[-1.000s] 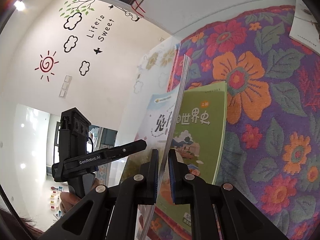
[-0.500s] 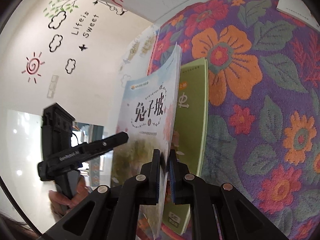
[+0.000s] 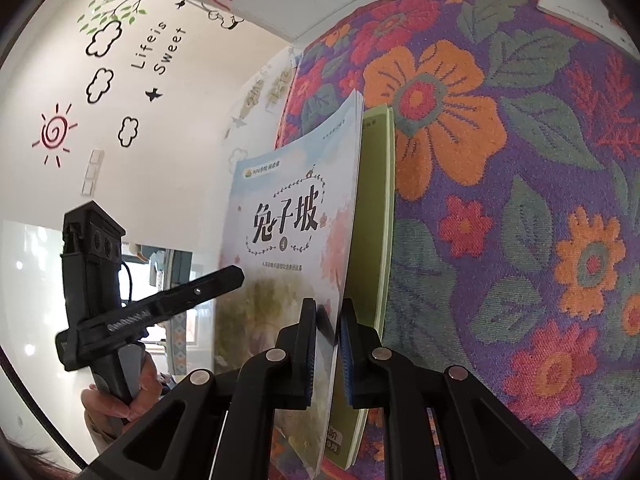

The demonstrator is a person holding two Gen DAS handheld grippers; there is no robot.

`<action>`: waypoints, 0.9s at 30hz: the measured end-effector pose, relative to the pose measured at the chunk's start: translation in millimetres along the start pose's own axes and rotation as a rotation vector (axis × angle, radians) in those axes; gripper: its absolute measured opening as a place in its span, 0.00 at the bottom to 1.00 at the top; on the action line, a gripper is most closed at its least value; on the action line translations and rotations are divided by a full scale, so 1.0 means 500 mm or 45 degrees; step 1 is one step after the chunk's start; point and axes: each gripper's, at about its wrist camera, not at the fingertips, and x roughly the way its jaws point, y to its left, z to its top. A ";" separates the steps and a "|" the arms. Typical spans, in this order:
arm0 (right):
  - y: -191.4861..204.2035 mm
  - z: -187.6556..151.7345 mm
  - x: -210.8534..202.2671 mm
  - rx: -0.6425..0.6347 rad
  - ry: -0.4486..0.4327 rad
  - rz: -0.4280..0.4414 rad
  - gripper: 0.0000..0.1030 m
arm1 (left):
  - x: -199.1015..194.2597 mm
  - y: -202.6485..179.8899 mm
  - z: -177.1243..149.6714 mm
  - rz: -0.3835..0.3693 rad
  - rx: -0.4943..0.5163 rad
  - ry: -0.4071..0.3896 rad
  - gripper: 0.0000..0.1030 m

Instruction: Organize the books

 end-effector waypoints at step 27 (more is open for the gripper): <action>0.013 -0.016 -0.024 0.005 -0.079 -0.235 0.23 | 0.011 -0.013 -0.001 0.075 -0.008 -0.023 0.47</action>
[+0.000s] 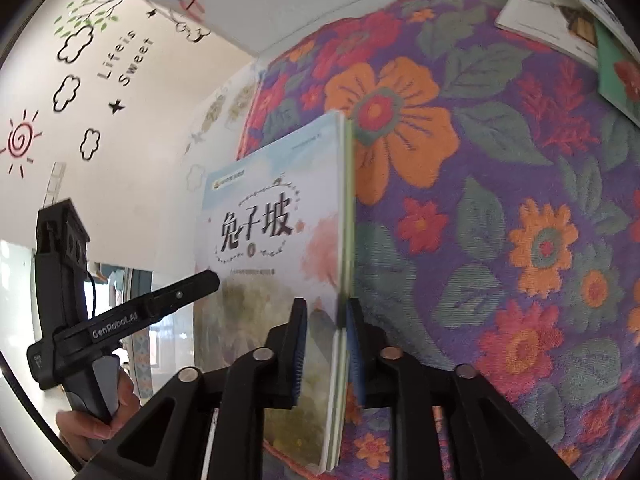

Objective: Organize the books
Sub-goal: 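Open the left tool and move it back to the book pile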

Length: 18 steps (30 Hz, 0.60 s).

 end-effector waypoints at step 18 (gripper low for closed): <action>-0.132 0.010 -0.181 0.131 -0.284 0.135 0.23 | -0.104 -0.113 0.038 0.019 0.008 -0.212 0.47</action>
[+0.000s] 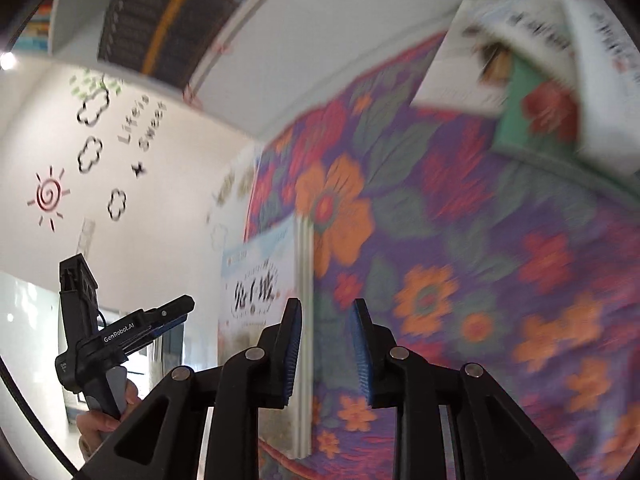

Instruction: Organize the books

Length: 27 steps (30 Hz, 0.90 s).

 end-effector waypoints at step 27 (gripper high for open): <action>-0.466 0.111 -0.466 0.272 -0.318 -0.320 0.23 | 0.165 -0.763 -0.039 -0.333 0.447 0.079 0.48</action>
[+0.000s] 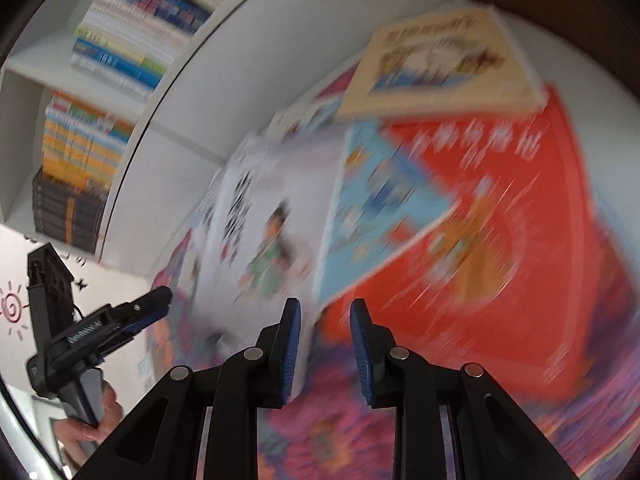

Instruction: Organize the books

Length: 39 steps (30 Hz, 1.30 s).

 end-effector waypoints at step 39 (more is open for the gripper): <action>-0.244 0.270 -0.031 -0.084 -0.110 -0.079 0.42 | 0.195 -0.428 0.105 -0.096 0.328 0.205 0.56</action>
